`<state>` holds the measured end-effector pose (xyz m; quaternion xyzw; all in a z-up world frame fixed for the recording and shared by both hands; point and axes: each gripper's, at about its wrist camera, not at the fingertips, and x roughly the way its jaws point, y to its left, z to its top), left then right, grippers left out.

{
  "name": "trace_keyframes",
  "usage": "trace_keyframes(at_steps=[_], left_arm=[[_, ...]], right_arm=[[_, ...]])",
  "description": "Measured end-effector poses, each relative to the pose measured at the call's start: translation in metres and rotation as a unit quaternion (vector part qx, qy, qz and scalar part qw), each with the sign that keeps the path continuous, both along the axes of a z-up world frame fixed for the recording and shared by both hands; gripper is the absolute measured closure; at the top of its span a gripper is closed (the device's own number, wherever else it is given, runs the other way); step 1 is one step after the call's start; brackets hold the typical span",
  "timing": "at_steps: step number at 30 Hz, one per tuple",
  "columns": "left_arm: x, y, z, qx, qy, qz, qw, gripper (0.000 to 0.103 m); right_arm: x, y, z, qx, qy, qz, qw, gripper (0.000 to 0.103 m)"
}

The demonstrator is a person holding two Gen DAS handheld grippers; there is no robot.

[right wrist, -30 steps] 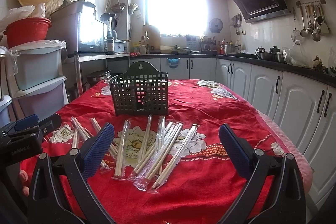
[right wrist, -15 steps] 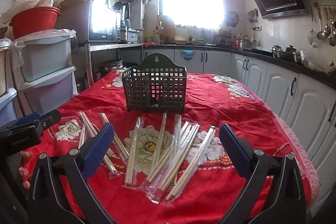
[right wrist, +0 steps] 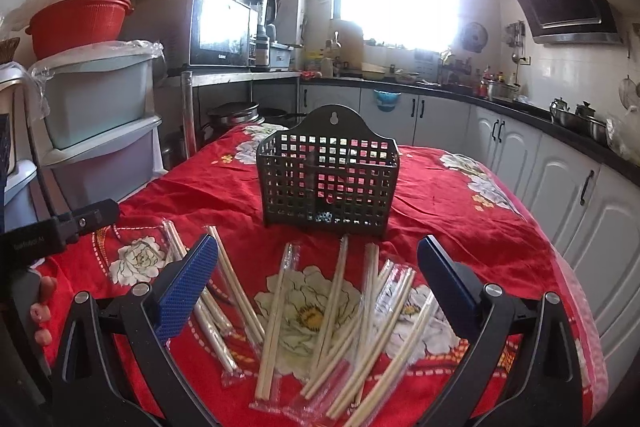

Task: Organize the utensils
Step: 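Lower the left tool to one wrapped chopstick while the right tool lowers to another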

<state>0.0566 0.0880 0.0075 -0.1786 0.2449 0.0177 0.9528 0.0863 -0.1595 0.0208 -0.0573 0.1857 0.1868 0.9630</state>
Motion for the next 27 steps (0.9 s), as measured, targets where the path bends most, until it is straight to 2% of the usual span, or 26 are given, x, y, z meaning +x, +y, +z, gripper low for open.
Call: trace_keyframes(at_steps=[10, 16, 25, 26, 27], left_arm=[[0.043, 0.007, 0.003, 0.004, 0.044, -0.009, 0.9990, 0.010], [0.069, 0.014, -0.006, 0.009, 0.097, -0.002, 0.9953, 0.010], [0.087, 0.038, -0.031, -0.058, 0.146, -0.018, 0.9874, 0.011], [0.089, 0.039, -0.034, -0.068, 0.150, -0.021, 0.9860, 0.015], [0.091, 0.040, -0.036, -0.077, 0.155, -0.023, 0.9846, 0.021]], right_arm=[[0.044, -0.003, 0.001, -0.013, 0.041, -0.004, 0.999, 0.006], [0.070, -0.005, -0.006, -0.028, 0.063, -0.007, 0.998, 0.006], [0.107, -0.011, -0.019, -0.042, 0.105, -0.015, 0.993, 0.006], [0.111, -0.012, -0.021, -0.044, 0.110, -0.015, 0.993, 0.008], [0.114, -0.013, -0.022, -0.045, 0.114, -0.014, 0.992, 0.016]])
